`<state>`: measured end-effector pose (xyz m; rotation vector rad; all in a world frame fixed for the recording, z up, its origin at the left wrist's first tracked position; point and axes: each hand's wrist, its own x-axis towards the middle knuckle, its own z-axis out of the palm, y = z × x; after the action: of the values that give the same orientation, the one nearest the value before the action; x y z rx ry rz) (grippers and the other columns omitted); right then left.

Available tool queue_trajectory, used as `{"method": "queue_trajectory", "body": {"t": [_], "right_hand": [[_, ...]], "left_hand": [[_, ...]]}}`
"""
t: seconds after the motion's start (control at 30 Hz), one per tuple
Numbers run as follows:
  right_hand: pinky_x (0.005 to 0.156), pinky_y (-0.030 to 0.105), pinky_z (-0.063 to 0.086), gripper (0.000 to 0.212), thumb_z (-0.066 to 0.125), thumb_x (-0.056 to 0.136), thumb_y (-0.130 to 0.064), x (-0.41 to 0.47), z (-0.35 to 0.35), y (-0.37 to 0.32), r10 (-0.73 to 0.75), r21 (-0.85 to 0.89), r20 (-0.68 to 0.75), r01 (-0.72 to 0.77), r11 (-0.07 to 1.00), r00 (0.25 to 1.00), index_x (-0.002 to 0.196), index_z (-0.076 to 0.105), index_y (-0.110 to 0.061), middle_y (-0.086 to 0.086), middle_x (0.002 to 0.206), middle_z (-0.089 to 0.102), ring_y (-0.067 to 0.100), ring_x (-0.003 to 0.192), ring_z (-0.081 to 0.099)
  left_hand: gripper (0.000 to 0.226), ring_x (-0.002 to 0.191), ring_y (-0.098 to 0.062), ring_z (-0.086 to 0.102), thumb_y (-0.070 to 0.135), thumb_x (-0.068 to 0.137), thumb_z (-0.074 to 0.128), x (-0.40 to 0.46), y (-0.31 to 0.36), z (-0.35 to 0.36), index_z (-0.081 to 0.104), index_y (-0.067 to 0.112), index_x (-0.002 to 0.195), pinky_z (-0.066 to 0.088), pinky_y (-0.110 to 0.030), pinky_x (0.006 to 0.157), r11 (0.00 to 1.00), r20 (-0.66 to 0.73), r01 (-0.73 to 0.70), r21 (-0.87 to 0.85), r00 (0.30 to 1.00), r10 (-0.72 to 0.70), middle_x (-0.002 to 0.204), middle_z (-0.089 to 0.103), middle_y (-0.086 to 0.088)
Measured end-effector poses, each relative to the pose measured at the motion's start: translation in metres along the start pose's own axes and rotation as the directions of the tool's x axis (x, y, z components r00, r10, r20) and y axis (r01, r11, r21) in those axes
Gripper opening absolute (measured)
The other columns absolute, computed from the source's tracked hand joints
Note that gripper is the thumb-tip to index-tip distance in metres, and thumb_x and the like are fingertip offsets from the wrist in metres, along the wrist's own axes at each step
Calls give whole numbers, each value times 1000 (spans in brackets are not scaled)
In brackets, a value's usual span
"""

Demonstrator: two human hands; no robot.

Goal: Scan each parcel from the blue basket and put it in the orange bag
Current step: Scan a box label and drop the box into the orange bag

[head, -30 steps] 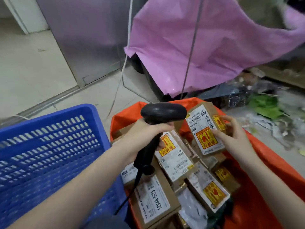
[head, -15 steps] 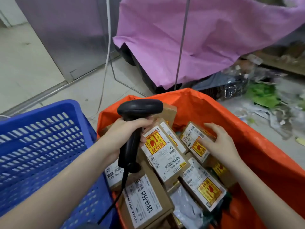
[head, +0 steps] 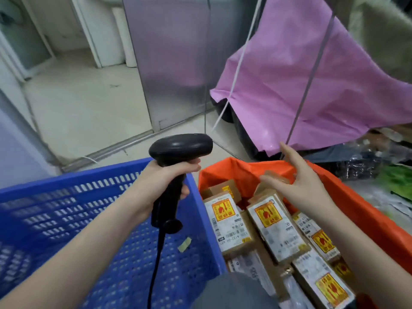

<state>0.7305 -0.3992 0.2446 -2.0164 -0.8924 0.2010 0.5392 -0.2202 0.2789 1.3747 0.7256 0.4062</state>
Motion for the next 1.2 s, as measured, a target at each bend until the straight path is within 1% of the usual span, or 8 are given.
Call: {"method": "queue_trajectory", "body": {"t": [0.13, 0.3, 0.4, 0.53, 0.7, 0.83, 0.97, 1.2], "right_hand": [[109, 38, 38, 77, 76, 77, -28, 1, 52, -60, -83, 60, 66, 79, 995, 994, 144, 36, -29, -13, 141, 41, 11, 129, 45], [82, 14, 39, 79, 74, 80, -25, -4, 127, -125, -154, 123, 224, 128, 984, 962, 145, 29, -28, -6, 146, 38, 6, 123, 45], [91, 22, 38, 79, 74, 80, -28, -13, 168, -151, -208, 157, 297, 167, 973, 932, 144, 27, -30, -4, 147, 37, 7, 123, 45], [79, 13, 43, 79, 72, 82, -28, -35, 241, -189, -241, 175, 443, 181, 968, 863, 145, 24, -32, -7, 147, 34, 7, 128, 41], [98, 23, 35, 80, 73, 82, -28, -62, 318, -207, -274, 184, 558, 205, 961, 784, 145, 25, -27, -7, 144, 35, 7, 128, 40], [96, 21, 32, 76, 71, 83, -32, -85, 366, -203, -284, 148, 653, 250, 957, 702, 143, 25, -27, -6, 140, 36, 6, 122, 41], [95, 25, 36, 76, 69, 84, -36, -105, 403, -192, -257, 104, 751, 276, 956, 608, 144, 24, -27, -5, 143, 33, 13, 123, 45], [97, 41, 43, 76, 67, 85, -40, -127, 448, -169, -156, 23, 860, 268, 963, 485, 144, 23, -27, -2, 137, 34, 25, 114, 54]], "left_hand": [[29, 45, -16, 53, 25, 65, 76, -29, 7, -63, 75, 13, 92, 45, -23, 46, 1000, -69, -19, 11, 997, 20, 96, 60, -19], [21, 43, -14, 51, 12, 81, 69, -70, 2, -145, 71, 7, 101, 45, -22, 45, 999, -183, -45, -5, 982, 43, 95, 59, -21], [27, 44, -15, 51, 15, 72, 77, -91, -12, -187, 73, 8, 98, 45, -22, 46, 999, -263, -28, -27, 965, 20, 104, 66, -27], [40, 45, -14, 53, 26, 55, 78, -118, -45, -255, 75, 12, 92, 45, -22, 45, 997, -374, 8, -73, 927, -35, 106, 69, -22], [49, 43, -13, 53, 29, 49, 81, -144, -83, -305, 75, 12, 94, 45, -22, 43, 990, -434, 102, -97, 891, -134, 100, 72, -15], [35, 48, -14, 56, 23, 67, 80, -155, -113, -333, 72, 12, 99, 48, -22, 47, 966, -425, 246, -82, 868, -257, 105, 72, -10], [59, 55, -17, 60, 42, 43, 75, -161, -147, -353, 75, 14, 95, 50, -23, 49, 930, -375, 354, -102, 852, -366, 103, 70, -16], [55, 40, -10, 53, 34, 46, 74, -143, -192, -385, 72, 9, 95, 45, -20, 42, 814, -250, 496, -303, 783, -570, 85, 74, -1]]}}
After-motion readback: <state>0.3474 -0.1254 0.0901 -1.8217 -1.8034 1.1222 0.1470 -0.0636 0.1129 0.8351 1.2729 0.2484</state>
